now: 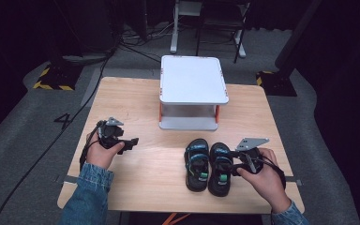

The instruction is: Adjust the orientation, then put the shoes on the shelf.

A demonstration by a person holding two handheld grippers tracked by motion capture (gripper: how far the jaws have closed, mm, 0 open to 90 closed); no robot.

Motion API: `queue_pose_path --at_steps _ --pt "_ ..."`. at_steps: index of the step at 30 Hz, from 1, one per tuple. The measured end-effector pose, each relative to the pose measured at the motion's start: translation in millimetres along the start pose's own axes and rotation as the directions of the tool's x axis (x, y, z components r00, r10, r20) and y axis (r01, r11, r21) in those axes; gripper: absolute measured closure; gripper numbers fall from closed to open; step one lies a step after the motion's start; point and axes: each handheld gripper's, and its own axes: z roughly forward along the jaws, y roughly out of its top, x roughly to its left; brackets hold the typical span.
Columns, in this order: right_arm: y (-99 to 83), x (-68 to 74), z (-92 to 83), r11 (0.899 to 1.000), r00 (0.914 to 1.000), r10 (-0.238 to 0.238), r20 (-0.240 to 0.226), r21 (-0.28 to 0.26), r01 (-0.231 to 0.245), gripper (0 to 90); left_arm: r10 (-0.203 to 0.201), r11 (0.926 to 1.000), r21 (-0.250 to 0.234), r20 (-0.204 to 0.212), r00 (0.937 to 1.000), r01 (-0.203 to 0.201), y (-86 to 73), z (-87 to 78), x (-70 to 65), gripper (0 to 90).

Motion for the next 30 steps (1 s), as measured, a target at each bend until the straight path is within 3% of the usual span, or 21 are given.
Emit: queue_pose_path --at_steps 4,6,9,11,12,14,15,17,18,19,25,26,29,30 --pt "3.2 4.7 -7.5 0.999 0.9991 0.033 -0.028 -0.031 -0.033 47.5 -0.001 1.0 -0.001 0.0 1.0 0.001 -1.1 -0.4 0.4 24.1" --pt "4.6 10.8 -7.1 0.993 0.9915 0.089 -0.095 -0.068 -0.096 47.3 -0.006 1.0 -0.003 -0.005 1.0 0.006 -1.3 -1.4 0.7 24.1" --pt "4.8 14.7 -3.7 0.994 0.9903 0.091 -0.106 -0.059 -0.097 47.7 -0.005 1.0 -0.002 -0.004 1.0 0.005 -1.5 -1.2 0.3 24.1" --pt "4.0 17.6 0.2 0.992 0.986 0.115 -0.12 -0.045 -0.122 48.5 -0.003 1.0 -0.003 -0.005 1.0 0.003 -1.8 -1.0 0.0 24.1" --pt "3.6 20.8 6.0 0.986 0.9776 0.155 -0.143 -0.036 -0.161 47.3 -0.003 1.0 -0.002 -0.002 1.0 0.003 -2.4 -1.0 0.1 24.1" --pt "3.7 22.6 8.4 0.985 0.9759 0.161 -0.147 -0.033 -0.168 47.2 -0.007 1.0 -0.002 -0.006 1.0 0.007 -2.8 -1.3 0.1 24.1" --pt "3.5 26.1 12.6 0.978 0.9644 0.208 -0.163 0.003 -0.21 46.7 -0.004 1.0 -0.004 -0.002 1.0 0.004 -2.9 -1.5 0.9 24.1" --pt "3.2 26.6 14.5 0.974 0.9594 0.223 -0.173 0.015 -0.224 46.2 -0.008 1.0 -0.005 -0.005 1.0 0.008 -3.2 -2.5 1.4 24.1" --pt "2.4 26.9 17.6 0.965 0.95 0.261 -0.172 0.027 -0.26 45.2 -0.008 1.0 -0.004 -0.007 0.9999 0.008 -3.6 -2.9 1.3 24.1" --pt "2.4 27.1 18.8 0.963 0.9466 0.27 -0.177 0.029 -0.269 45.2 -0.008 1.0 -0.004 -0.007 0.9999 0.008 -3.6 -2.9 1.3 24.1" --pt "4.5 30.5 20.5 0.948 0.9367 0.318 -0.148 0.029 -0.317 48.2 -0.004 1.0 0.005 -0.012 0.9999 0.004 -5.3 -1.9 -0.1 24.1" --pt "6.1 32.8 21.7 0.939 0.9302 0.342 -0.133 0.03 -0.341 48.2 -0.005 1.0 0.008 -0.01 0.9999 0.005 -6.1 -2.4 -0.1 24.1" --pt "7.3 35.9 23.0 0.936 0.9289 0.353 -0.112 0.028 -0.352 48.2 -0.01 0.9999 0.006 -0.015 0.9998 0.011 -8.7 -4.9 0.9 24.1" --pt "7.6 38.0 23.7 0.939 0.934 0.344 -0.096 0.028 -0.343 48.1 -0.017 0.9998 0.004 -0.016 0.9997 0.017 -9.7 -5.7 1.1 24.1"
